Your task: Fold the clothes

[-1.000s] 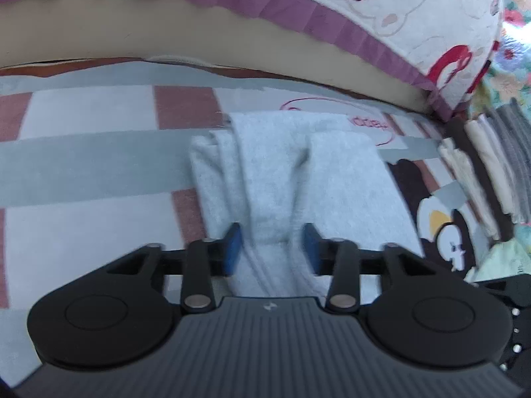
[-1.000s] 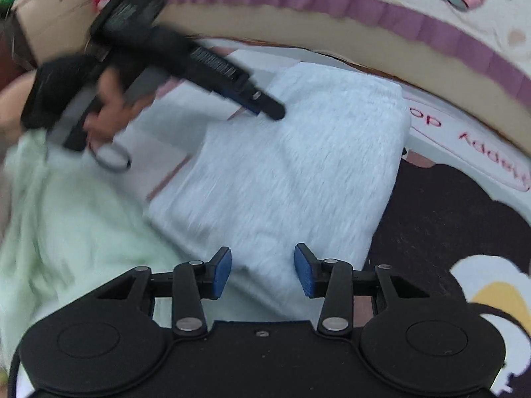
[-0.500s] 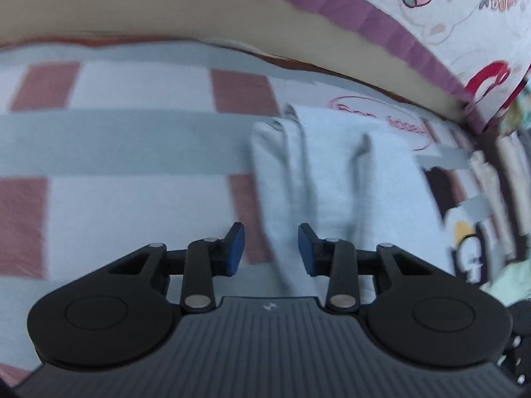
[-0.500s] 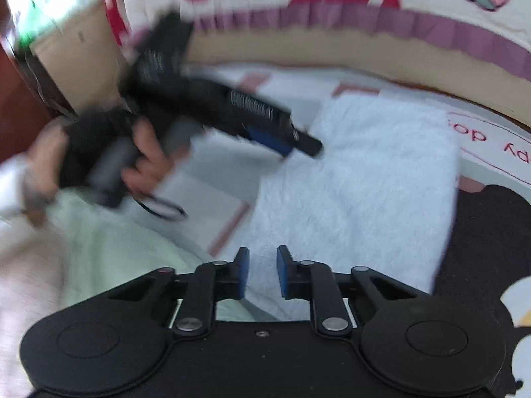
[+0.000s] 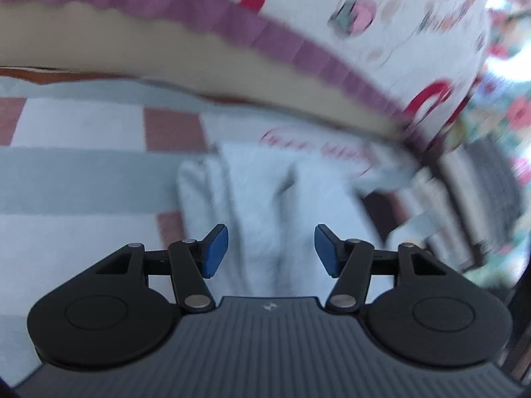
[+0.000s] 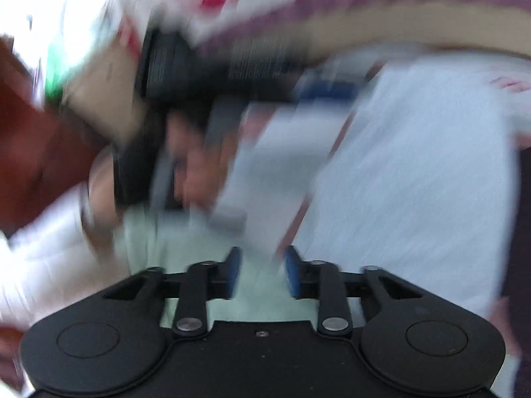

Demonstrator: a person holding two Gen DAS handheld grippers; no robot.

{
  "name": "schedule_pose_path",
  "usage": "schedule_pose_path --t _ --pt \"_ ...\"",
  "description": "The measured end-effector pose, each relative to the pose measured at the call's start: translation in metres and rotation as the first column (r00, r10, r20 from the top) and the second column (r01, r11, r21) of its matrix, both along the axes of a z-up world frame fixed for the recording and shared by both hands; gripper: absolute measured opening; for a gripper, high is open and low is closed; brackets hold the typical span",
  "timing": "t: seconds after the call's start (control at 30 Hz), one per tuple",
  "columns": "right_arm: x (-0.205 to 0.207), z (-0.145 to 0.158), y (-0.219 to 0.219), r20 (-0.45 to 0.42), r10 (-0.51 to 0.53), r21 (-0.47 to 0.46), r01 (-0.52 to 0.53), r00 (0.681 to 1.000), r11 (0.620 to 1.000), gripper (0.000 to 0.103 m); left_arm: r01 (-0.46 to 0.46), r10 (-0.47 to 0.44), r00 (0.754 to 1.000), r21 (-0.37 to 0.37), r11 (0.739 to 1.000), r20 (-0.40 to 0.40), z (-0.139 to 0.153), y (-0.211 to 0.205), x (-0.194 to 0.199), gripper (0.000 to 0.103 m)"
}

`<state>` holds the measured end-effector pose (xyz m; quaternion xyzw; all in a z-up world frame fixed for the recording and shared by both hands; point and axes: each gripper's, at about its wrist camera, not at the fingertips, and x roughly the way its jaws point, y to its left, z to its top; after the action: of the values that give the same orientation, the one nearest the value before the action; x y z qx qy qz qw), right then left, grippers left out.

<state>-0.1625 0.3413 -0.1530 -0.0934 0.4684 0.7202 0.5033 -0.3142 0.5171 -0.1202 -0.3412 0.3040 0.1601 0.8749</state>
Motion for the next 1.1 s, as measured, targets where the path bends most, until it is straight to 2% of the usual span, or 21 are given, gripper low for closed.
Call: schedule_pose_path --t 0.03,0.1,0.17,0.23,0.3,0.37,0.47,0.53,0.57,0.6,0.63,0.67,0.7,0.73,0.77,0.83,0.9,0.93,1.0,1.07,1.1 --pt "0.017 0.004 0.000 0.022 -0.069 0.006 0.069 0.997 0.998 0.050 -0.008 0.008 0.999 -0.011 1.000 -0.034 -0.006 0.001 0.000 0.057" --pt "0.047 0.006 0.001 0.071 -0.198 0.005 0.198 0.978 0.980 0.052 -0.045 0.044 0.999 -0.073 0.996 -0.017 -0.011 0.007 -0.006 0.057" --pt "0.069 -0.005 0.001 0.098 -0.280 -0.020 0.283 0.955 0.959 0.058 -0.069 0.069 0.998 -0.115 0.991 -0.007 -0.011 0.014 -0.011 0.058" --pt "0.087 -0.019 0.003 0.118 -0.340 -0.055 0.348 0.933 0.936 0.058 -0.099 0.098 0.995 -0.094 0.991 -0.023 -0.012 0.018 -0.012 0.062" --pt "0.102 -0.037 0.007 0.090 -0.361 -0.099 0.369 0.928 0.924 0.058 -0.125 0.121 0.991 -0.064 0.990 -0.054 -0.015 0.021 -0.011 0.064" --pt "0.106 -0.050 0.007 0.018 -0.375 -0.119 0.375 0.927 0.919 0.062 -0.108 0.106 0.994 -0.074 0.991 -0.025 -0.019 0.028 -0.009 0.066" --pt "0.116 -0.063 0.016 -0.083 -0.379 -0.128 0.367 0.922 0.921 0.067 -0.089 0.100 0.994 -0.189 0.978 0.053 -0.028 0.044 -0.004 0.071" --pt "0.120 -0.070 0.027 -0.138 -0.372 -0.126 0.356 0.918 0.926 0.069 -0.104 0.137 0.986 -0.298 0.949 0.093 -0.037 0.056 -0.004 0.071" --pt "0.121 -0.071 0.032 -0.150 -0.380 -0.125 0.364 0.913 0.923 0.069 -0.118 0.164 0.981 -0.349 0.930 0.106 -0.040 0.061 -0.004 0.070" --pt "0.121 -0.071 0.037 -0.158 -0.392 -0.125 0.376 0.906 0.918 0.069 -0.112 0.165 0.979 -0.362 0.925 0.120 -0.042 0.064 -0.004 0.062" --pt "0.121 -0.071 0.043 -0.165 -0.404 -0.125 0.387 0.900 0.913 0.071 -0.106 0.166 0.977 -0.375 0.921 0.133 -0.043 0.066 -0.004 0.049" --pt "0.117 -0.067 0.046 -0.144 -0.403 -0.114 0.389 0.904 0.914 0.069 -0.104 0.147 0.983 -0.323 0.940 0.109 -0.040 0.064 -0.001 0.024" --pt "0.112 -0.062 0.049 -0.115 -0.397 -0.099 0.387 0.911 0.917 0.062 -0.081 0.103 0.991 -0.225 0.971 0.089 -0.031 0.058 0.004 0.022" --pt "0.105 -0.052 0.049 -0.056 -0.365 -0.055 0.362 0.929 0.931 0.047 -0.054 0.062 0.996 -0.127 0.990 0.065 -0.021 0.051 0.009 0.020" --pt "0.096 -0.041 0.049 0.013 -0.325 -0.005 0.325 0.946 0.946 0.039 -0.043 0.051 0.994 -0.084 0.996 0.095 -0.012 0.047 0.010 0.018" --pt "0.086 -0.022 0.047 0.095 -0.310 0.067 0.304 0.946 0.950 0.038 -0.024 0.023 0.988 0.002 1.000 0.154 0.007 0.038 0.012 0.018" --pt "0.082 -0.005 0.046 0.156 -0.344 0.119 0.328 0.926 0.937 0.037 -0.043 0.037 0.970 0.019 0.999 0.241 0.016 0.037 0.007 0.018" --pt "0.081 0.002 0.049 0.197 -0.354 0.143 0.330 0.914 0.933 0.037 -0.056 0.051 0.965 0.010 0.998 0.259 0.016 0.038 0.005 0.018" --pt "0.083 0.006 0.062 0.260 -0.351 0.140 0.325 0.900 0.935 0.039 -0.060 0.065 0.968 -0.029 0.998 0.244 0.008 0.043 0.006 0.018" --pt "0.088 -0.004 0.073 0.280 -0.338 0.070 0.332 0.899 0.941 0.048 -0.077 0.093 0.972 -0.082 0.994 0.217 -0.008 0.048 0.005 0.018" --pt "0.090 -0.010 0.073 0.283 -0.341 0.046 0.343 0.896 0.938 0.048 -0.087 0.109 0.972 -0.113 0.990 0.207 -0.016 0.050 0.005 0.018"
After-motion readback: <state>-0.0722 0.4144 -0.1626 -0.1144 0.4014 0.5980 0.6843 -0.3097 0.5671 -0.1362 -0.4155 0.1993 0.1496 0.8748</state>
